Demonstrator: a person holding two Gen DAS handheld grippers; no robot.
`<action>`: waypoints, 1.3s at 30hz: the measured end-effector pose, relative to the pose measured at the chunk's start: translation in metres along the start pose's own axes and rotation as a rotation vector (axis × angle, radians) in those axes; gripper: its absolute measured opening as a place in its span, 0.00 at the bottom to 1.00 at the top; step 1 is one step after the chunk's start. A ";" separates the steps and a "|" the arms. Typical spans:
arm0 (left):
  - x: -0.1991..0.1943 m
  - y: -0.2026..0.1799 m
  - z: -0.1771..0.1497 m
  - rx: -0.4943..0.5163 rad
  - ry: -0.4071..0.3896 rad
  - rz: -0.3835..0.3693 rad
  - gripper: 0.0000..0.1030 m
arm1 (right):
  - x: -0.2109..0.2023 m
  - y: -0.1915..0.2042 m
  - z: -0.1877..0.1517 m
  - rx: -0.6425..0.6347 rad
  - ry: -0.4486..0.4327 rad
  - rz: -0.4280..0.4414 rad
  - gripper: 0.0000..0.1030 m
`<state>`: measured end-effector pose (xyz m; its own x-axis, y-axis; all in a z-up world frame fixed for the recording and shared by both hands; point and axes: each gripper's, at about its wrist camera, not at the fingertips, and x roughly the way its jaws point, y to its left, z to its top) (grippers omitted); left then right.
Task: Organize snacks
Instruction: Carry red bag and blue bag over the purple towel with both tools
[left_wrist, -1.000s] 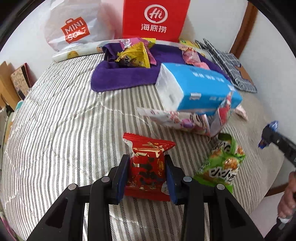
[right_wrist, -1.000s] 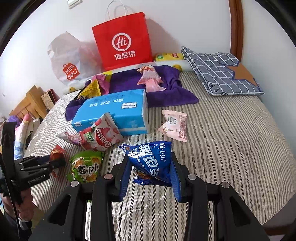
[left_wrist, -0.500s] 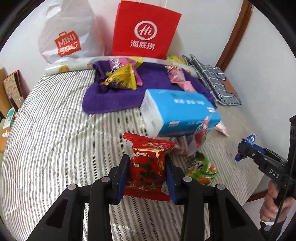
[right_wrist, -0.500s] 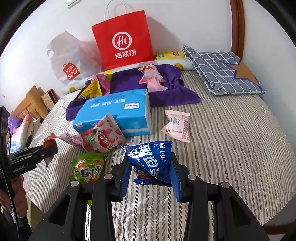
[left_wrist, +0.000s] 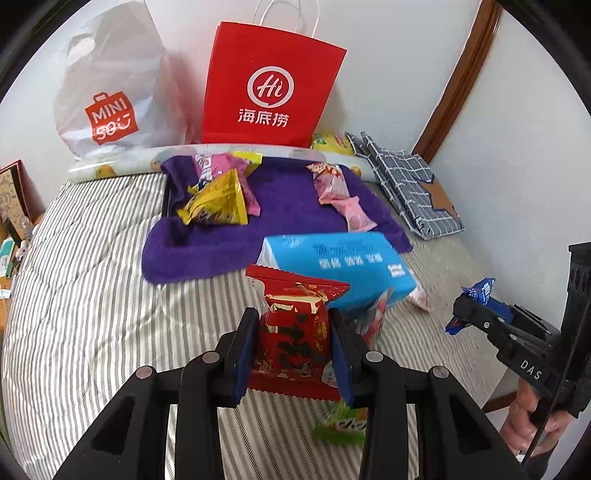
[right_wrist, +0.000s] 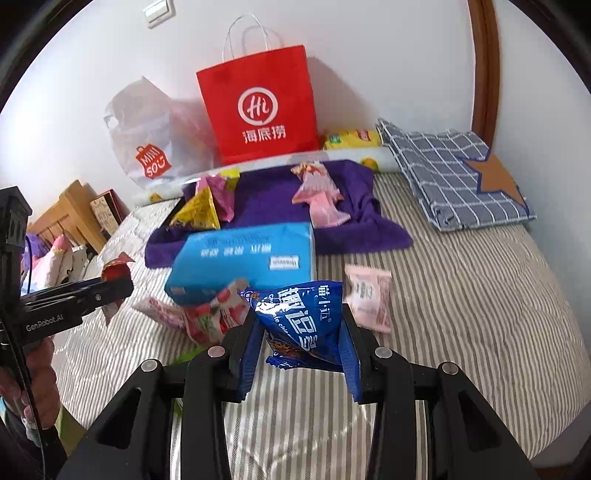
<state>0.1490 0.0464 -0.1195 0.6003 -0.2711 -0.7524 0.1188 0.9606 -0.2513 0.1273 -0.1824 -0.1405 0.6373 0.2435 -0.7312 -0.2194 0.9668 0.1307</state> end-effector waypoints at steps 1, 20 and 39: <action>0.001 0.000 0.003 -0.001 -0.001 -0.003 0.34 | 0.001 0.001 0.003 -0.004 -0.003 -0.001 0.38; 0.015 -0.009 0.065 -0.012 -0.072 -0.015 0.34 | 0.019 0.006 0.074 -0.051 -0.107 -0.012 0.38; 0.066 0.025 0.130 -0.067 -0.153 0.053 0.34 | 0.087 -0.002 0.161 -0.054 -0.155 0.029 0.38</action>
<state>0.2946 0.0606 -0.0965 0.7180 -0.2025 -0.6659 0.0339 0.9658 -0.2571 0.3022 -0.1506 -0.0969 0.7355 0.2842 -0.6150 -0.2759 0.9547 0.1113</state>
